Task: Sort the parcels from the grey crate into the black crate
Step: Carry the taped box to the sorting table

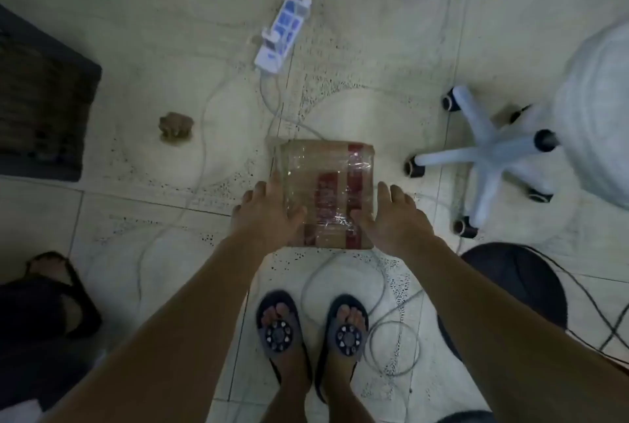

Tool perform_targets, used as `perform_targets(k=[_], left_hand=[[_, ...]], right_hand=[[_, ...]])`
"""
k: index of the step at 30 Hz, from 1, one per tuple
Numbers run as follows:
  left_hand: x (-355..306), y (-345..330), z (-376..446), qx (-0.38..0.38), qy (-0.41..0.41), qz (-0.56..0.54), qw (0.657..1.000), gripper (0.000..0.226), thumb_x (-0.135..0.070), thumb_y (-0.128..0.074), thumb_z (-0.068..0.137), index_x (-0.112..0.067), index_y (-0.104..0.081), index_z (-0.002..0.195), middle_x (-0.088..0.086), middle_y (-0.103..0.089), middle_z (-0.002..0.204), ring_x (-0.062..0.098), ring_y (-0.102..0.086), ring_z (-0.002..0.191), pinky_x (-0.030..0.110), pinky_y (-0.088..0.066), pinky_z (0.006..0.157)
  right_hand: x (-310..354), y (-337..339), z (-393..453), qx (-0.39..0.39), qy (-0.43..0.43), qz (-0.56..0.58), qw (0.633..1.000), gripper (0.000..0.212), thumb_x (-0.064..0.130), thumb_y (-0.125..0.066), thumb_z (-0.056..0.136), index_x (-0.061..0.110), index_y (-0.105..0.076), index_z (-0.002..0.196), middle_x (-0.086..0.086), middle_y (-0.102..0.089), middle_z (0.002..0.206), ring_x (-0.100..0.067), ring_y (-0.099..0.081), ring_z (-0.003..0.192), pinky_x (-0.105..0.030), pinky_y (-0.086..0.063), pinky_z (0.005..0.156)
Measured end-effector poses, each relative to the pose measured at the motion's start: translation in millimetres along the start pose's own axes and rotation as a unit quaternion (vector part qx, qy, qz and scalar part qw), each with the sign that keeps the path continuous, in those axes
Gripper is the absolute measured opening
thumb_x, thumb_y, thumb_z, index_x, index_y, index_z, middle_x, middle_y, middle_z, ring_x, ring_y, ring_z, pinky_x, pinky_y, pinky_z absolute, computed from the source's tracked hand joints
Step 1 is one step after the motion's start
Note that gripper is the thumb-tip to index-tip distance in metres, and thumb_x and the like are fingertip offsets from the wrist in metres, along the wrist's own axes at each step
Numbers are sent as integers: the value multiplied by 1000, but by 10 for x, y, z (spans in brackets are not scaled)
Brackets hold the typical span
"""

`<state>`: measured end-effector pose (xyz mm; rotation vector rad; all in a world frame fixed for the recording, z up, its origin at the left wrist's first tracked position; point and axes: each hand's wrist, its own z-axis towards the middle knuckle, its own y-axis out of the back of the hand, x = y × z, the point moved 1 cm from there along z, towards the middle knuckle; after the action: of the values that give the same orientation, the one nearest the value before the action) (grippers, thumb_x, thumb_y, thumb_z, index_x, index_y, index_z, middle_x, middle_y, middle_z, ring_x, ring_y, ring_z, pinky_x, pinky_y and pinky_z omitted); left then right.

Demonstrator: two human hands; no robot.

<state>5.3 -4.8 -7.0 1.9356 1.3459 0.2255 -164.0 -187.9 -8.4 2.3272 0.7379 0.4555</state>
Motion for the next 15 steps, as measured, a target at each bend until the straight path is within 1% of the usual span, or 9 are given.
perform_targets(k=[2,5,9,12,14,15], left_hand=[[116,-294,206,-1,11,-12,1000,97,-71,-47,99,-22,-1,169,13,-25,171,39,-30,154,58,-34,120],[298,-767,491,9,24,-34,999,102,-73,-51,96,-24,1,168,14,-27,170,40,-33,152,58,-37,117],[428,-1232,773,27,28,-73,997,107,-77,-54,92,-28,3,168,14,-31,168,40,-39,150,59,-40,118],[474,-1514,916,37,37,-132,990,108,-81,-60,82,-33,-8,163,11,-48,158,39,-56,137,61,-48,111],[491,-1650,1018,33,50,-167,984,105,-75,-68,81,-29,-16,160,8,-57,151,37,-62,131,60,-51,108],[493,-1700,1063,27,57,-181,981,99,-69,-72,84,-25,-21,157,8,-60,148,36,-64,128,58,-52,107]], right_hand=[[-83,-323,223,1,-13,8,1000,100,79,-37,101,17,-4,171,-18,-20,175,-40,-27,159,-59,-36,120],[-225,-817,536,-8,-23,37,999,106,84,-44,96,18,-6,169,-18,-32,167,-42,-37,151,-61,-43,116],[-360,-1266,815,-28,-21,100,994,116,83,-54,93,18,4,168,-19,-36,164,-44,-43,146,-62,-47,112],[-434,-1485,932,-31,-26,151,988,120,81,-60,91,25,16,166,-21,-41,163,-46,-54,138,-62,-51,108],[-456,-1572,980,-39,-22,183,982,124,72,-67,93,27,23,165,-20,-49,159,-43,-64,129,-58,-55,105],[-463,-1608,1004,-47,-17,202,978,125,66,-73,93,28,22,166,-18,-55,155,-40,-68,123,-56,-57,103]])
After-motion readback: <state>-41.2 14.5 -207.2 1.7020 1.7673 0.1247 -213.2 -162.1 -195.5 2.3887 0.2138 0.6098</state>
